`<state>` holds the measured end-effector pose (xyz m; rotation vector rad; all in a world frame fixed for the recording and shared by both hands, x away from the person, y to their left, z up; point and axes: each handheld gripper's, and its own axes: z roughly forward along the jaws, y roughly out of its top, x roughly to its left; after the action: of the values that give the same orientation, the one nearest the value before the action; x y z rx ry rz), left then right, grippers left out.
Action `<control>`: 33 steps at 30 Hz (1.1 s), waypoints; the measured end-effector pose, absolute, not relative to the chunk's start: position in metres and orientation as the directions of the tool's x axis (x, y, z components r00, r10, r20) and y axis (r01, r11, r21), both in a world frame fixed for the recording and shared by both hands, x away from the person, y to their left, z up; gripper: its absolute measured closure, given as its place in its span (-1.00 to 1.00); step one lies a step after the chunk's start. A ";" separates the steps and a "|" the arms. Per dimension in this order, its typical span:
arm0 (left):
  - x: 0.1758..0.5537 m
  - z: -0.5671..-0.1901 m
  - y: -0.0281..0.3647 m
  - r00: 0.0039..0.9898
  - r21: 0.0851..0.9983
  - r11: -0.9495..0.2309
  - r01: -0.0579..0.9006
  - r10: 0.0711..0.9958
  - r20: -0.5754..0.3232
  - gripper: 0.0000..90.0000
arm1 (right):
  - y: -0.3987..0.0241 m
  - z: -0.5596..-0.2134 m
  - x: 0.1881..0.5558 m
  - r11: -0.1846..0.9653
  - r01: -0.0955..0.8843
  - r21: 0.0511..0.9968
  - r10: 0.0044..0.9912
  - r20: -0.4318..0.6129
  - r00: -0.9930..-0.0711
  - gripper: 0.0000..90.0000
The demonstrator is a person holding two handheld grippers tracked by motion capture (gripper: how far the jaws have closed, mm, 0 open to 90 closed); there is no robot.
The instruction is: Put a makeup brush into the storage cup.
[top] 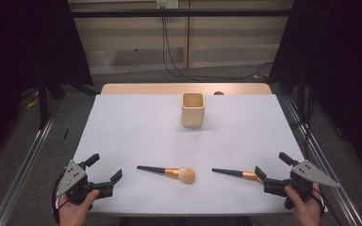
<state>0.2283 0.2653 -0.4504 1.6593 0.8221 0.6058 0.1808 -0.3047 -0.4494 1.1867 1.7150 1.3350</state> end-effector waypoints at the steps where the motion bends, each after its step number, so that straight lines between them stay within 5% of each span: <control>1: 0.228 -0.451 0.265 0.625 0.971 -0.117 0.209 0.780 -0.041 -0.95 | -0.305 -0.450 0.181 0.067 0.263 0.963 0.925 0.039 -0.379 -1.00; 33: 0.238 -0.446 0.227 0.738 0.960 -0.202 0.195 0.674 -0.008 -0.94 | -0.296 -0.450 0.180 0.080 0.269 0.960 0.912 0.039 -0.408 -1.00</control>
<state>0.2376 0.2265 -0.4459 1.7561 0.6875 0.5040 0.1795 -0.2957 -0.4500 1.1724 1.7516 1.3504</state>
